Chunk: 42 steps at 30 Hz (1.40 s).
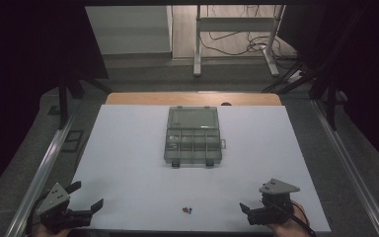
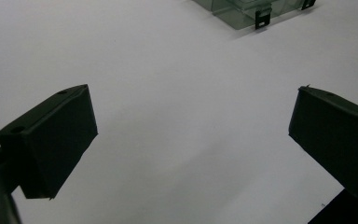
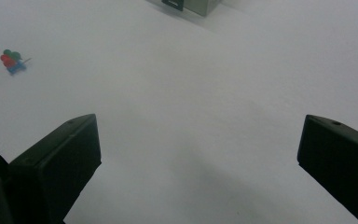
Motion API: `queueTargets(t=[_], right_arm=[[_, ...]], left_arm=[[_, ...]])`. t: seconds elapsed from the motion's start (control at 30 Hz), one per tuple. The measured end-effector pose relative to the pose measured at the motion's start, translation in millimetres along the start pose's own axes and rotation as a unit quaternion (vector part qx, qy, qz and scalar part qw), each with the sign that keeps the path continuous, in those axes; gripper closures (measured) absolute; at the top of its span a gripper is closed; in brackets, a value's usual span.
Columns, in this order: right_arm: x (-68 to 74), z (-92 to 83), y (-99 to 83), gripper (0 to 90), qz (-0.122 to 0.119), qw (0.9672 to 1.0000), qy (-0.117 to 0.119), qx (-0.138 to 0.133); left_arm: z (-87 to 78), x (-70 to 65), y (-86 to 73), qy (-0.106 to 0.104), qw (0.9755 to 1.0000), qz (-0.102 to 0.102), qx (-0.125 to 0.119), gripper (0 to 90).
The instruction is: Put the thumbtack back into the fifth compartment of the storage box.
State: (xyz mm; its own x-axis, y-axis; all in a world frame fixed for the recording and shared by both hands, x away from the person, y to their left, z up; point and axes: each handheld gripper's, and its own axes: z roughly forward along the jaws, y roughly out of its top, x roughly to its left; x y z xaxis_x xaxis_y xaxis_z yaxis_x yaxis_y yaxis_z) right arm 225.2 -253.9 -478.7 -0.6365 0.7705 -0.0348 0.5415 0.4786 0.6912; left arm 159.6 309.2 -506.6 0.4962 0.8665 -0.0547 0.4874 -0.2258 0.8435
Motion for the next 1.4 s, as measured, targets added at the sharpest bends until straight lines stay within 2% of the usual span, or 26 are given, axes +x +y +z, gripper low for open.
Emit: queueTargets(t=[0.33, 0.57, 0.87, 1.0, 1.17, 1.4], right_arm=[[0.8, 5.1, 9.2, 0.0, 0.004, 1.0000, 0.007, 0.005], [6.1, 12.8, 17.2, 0.0, -0.006, 0.9998, 0.016, 0.013], [12.7, 21.3, 27.2, 0.0, -0.013, 0.9994, 0.030, 0.010], [18.2, 26.8, 33.3, 0.0, -0.026, 0.9987, 0.041, 0.015], [21.8, 31.1, 37.3, 0.0, -0.039, 0.9982, 0.042, 0.016], [28.5, 39.3, 44.7, 0.0, -0.036, 0.9976, 0.054, 0.026]], left_arm=[[0.3, -1.3, 0.2, -0.002, 1.0000, 0.009, 0.002, 1.3], [0.5, -1.6, 0.3, -0.002, 0.9999, 0.010, 0.002, 1.3], [0.7, -1.6, 0.4, -0.004, 0.9999, 0.011, 0.003, 1.2], [0.8, -1.9, 0.5, -0.004, 0.9999, 0.012, 0.004, 1.2], [0.9, -1.9, 0.5, -0.004, 0.9999, 0.012, 0.004, 1.2], [0.9, -1.9, 0.6, -0.005, 0.9999, 0.015, 0.005, 1.2]])
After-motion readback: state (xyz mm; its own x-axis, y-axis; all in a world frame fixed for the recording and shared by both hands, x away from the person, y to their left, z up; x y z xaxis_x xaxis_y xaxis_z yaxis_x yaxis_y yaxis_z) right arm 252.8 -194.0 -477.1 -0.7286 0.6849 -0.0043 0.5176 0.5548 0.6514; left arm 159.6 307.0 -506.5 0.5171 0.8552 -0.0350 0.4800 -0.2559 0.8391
